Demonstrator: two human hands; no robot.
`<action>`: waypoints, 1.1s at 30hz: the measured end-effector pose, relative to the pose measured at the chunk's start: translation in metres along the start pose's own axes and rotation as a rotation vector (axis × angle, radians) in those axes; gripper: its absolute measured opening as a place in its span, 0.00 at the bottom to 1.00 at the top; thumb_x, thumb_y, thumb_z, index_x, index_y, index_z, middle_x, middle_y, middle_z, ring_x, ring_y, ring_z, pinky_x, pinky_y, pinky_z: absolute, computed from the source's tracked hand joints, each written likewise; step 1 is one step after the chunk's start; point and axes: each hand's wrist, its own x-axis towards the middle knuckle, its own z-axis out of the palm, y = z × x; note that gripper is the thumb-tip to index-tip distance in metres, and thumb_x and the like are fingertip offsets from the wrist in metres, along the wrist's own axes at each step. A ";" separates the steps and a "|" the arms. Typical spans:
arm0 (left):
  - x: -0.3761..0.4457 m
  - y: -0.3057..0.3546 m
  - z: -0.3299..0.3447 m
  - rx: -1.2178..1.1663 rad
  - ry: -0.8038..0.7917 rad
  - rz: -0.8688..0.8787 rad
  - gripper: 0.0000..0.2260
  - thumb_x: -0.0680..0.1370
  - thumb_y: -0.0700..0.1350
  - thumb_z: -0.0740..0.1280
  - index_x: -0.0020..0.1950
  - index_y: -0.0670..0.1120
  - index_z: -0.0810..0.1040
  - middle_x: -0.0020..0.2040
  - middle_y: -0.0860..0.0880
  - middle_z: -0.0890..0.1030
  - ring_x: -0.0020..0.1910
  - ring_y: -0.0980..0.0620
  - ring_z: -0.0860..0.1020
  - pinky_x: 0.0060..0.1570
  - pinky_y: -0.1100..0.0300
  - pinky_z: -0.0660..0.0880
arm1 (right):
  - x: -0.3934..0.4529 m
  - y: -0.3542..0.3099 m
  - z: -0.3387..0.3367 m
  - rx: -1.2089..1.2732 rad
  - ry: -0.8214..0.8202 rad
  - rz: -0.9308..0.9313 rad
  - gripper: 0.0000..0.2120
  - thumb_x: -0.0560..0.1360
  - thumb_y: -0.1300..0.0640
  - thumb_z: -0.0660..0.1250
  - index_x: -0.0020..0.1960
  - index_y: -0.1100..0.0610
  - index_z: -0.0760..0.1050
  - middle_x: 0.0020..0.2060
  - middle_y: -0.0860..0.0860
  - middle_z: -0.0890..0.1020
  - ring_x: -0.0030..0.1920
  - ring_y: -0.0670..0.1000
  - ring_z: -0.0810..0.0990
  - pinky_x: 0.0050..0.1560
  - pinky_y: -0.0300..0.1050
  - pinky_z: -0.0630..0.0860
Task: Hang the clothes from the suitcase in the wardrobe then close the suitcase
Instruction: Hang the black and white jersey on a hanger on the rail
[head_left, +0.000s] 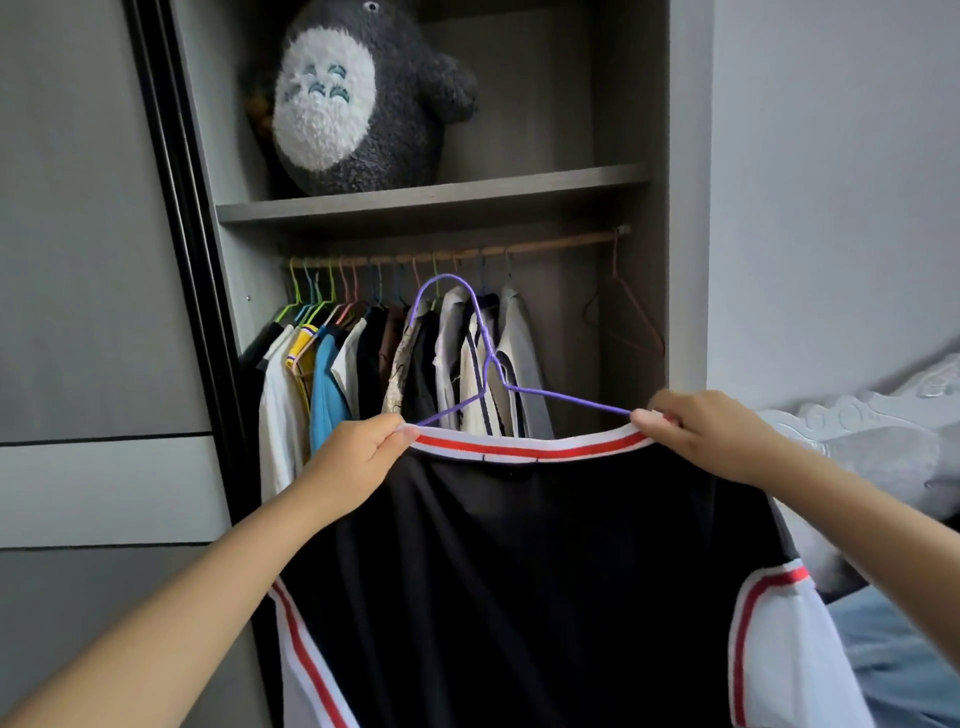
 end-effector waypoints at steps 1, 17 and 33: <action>0.000 -0.002 -0.001 0.020 -0.002 -0.012 0.15 0.80 0.45 0.58 0.32 0.44 0.65 0.27 0.52 0.64 0.27 0.56 0.64 0.31 0.64 0.60 | -0.001 0.000 0.002 0.039 -0.055 0.023 0.19 0.76 0.45 0.57 0.50 0.60 0.75 0.35 0.49 0.75 0.37 0.46 0.73 0.38 0.37 0.68; 0.014 0.007 0.002 0.158 -0.111 0.080 0.16 0.80 0.48 0.58 0.32 0.49 0.63 0.27 0.51 0.66 0.28 0.53 0.66 0.30 0.62 0.59 | 0.007 -0.023 -0.015 0.043 -0.099 0.006 0.20 0.78 0.48 0.58 0.43 0.64 0.76 0.33 0.53 0.75 0.33 0.46 0.71 0.36 0.34 0.67; 0.039 -0.020 0.066 0.388 -0.551 0.009 0.16 0.78 0.54 0.59 0.61 0.47 0.71 0.58 0.48 0.72 0.61 0.49 0.69 0.63 0.55 0.67 | -0.036 0.018 -0.039 -0.206 -0.176 0.473 0.11 0.77 0.55 0.60 0.42 0.61 0.74 0.41 0.55 0.72 0.45 0.53 0.69 0.38 0.42 0.65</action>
